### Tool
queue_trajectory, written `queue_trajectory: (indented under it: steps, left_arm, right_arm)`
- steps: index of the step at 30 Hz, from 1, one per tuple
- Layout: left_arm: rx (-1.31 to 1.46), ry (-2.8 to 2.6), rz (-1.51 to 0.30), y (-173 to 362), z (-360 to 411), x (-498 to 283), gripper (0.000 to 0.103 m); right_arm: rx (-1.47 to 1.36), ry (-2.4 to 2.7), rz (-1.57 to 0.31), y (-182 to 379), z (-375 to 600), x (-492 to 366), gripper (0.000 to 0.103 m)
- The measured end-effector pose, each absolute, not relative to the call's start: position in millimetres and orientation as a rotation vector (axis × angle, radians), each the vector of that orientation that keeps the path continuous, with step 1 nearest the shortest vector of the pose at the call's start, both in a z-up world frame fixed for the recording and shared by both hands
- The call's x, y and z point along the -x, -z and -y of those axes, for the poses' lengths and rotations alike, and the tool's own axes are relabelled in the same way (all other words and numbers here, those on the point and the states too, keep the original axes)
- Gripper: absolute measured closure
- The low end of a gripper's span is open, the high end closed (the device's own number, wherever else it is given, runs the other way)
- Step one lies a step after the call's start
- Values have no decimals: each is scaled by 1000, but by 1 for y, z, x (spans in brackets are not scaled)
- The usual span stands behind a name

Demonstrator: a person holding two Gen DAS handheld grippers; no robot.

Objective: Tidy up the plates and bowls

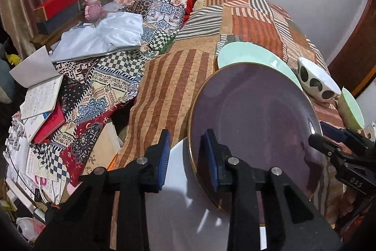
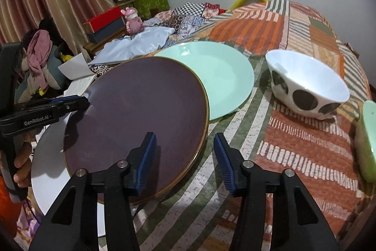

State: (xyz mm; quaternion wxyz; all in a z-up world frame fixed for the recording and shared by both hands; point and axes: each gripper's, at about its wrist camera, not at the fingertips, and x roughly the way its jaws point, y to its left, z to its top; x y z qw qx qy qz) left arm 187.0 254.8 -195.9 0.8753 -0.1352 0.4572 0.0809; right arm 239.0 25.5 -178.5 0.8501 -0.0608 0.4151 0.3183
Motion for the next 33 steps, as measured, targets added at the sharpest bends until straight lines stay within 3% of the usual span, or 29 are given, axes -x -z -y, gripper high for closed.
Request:
queue_trajectory:
  steps: [12,33]
  left_arm:
    - [227,-81,-1023,199,-249,-210,73]
    - [264,-33,-1026,201,-229,-186,73]
  right_arm:
    - [89,-715,-914,187,-28,-245,72]
    - [95,-677,-917,179,-10,-241,75]
